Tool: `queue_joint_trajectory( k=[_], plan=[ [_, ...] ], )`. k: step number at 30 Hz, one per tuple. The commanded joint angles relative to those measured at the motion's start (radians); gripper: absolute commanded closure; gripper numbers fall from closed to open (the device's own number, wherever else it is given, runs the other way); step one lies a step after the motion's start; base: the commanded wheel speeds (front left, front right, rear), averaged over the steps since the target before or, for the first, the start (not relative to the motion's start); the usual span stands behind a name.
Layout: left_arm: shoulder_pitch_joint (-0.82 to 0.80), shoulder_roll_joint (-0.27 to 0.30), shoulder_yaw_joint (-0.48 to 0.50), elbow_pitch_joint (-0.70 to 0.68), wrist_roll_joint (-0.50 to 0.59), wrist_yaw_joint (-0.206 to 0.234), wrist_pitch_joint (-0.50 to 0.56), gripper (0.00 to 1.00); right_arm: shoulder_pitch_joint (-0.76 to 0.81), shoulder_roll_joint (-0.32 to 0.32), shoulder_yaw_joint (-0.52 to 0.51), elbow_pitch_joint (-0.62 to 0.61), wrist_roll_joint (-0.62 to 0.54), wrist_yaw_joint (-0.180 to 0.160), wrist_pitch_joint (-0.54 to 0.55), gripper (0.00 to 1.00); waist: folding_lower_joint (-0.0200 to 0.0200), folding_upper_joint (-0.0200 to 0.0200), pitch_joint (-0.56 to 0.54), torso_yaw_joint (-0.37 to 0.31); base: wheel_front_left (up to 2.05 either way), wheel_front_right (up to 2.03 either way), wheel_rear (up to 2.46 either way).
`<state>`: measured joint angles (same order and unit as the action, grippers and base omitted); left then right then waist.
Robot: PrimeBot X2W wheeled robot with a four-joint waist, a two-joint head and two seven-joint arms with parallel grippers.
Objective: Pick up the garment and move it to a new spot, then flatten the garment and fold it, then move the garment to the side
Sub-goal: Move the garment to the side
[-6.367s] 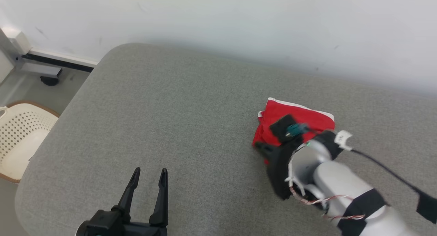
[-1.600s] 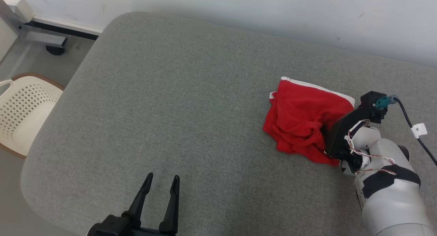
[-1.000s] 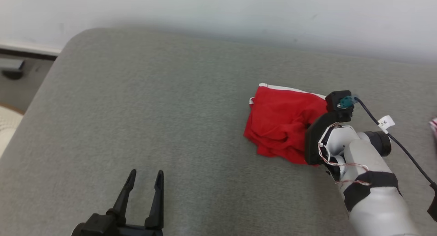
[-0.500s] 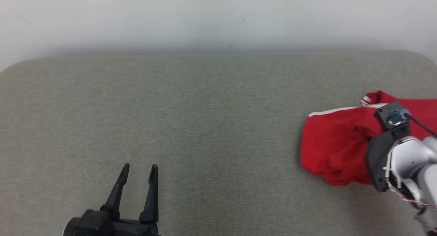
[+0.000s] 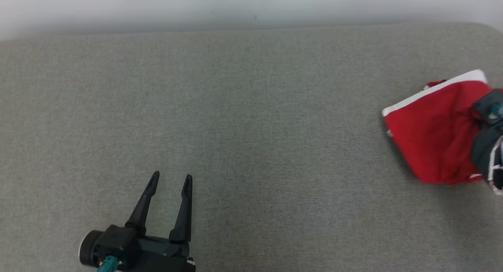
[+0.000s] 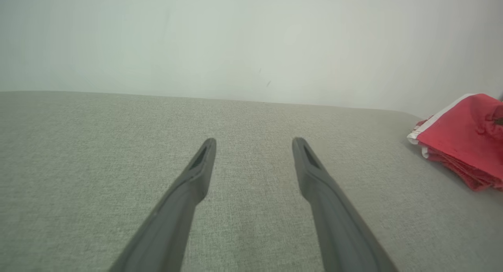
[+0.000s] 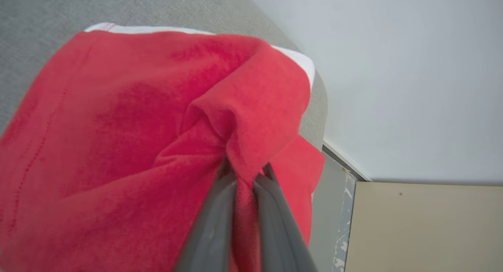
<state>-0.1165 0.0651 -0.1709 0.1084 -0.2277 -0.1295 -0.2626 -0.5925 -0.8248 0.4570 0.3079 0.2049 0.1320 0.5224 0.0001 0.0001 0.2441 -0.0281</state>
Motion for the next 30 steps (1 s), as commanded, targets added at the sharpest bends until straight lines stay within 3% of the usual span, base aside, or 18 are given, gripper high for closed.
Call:
queue_joint_trajectory(
  k=[1,9,19,20,21,22,30],
  plan=[
    [-0.015,0.005,0.0,-0.001,0.0,-0.001,-0.002,0.0,-0.012,-0.01,-0.001,0.004,0.009,-0.003,-0.005,1.0,-0.0001,-0.0001,0.026,0.025,0.0,0.0,0.0],
    [-0.021,0.01,-0.011,-0.001,-0.007,-0.001,-0.002,0.0,-0.054,-0.05,-0.05,0.189,0.002,-0.003,-0.049,1.0,-0.0001,-0.0001,0.053,0.055,0.0,0.0,0.0],
    [-0.029,0.021,-0.035,-0.003,-0.001,-0.001,-0.002,0.0,-0.021,-0.096,-0.055,0.289,-0.086,-0.003,-0.104,1.0,-0.0001,-0.0001,0.079,0.062,0.0,0.0,0.0],
    [-0.031,0.021,-0.037,-0.001,0.0,-0.001,-0.002,0.0,-0.015,-0.092,-0.057,0.298,-0.097,-0.003,-0.111,0.75,-0.0001,-0.0001,0.08,0.063,0.0,0.0,0.0],
    [-0.032,0.022,-0.038,0.001,0.0,-0.001,-0.002,0.0,-0.008,-0.089,-0.055,0.309,-0.101,-0.003,-0.112,0.29,-0.0001,-0.0001,0.081,0.064,0.0,0.0,0.0],
    [-0.033,0.023,-0.039,0.002,0.0,-0.001,-0.002,0.0,-0.008,-0.086,-0.07,0.319,-0.1,-0.003,-0.115,0.0,-0.0001,-0.0001,0.082,0.064,0.0,0.0,0.0],
    [-0.026,0.026,-0.04,0.012,-0.005,-0.001,-0.002,0.0,-0.01,-0.01,-0.198,0.332,-0.192,-0.003,-0.245,0.0,-0.0001,-0.0001,0.057,0.044,0.0,0.0,0.0]
  ],
)
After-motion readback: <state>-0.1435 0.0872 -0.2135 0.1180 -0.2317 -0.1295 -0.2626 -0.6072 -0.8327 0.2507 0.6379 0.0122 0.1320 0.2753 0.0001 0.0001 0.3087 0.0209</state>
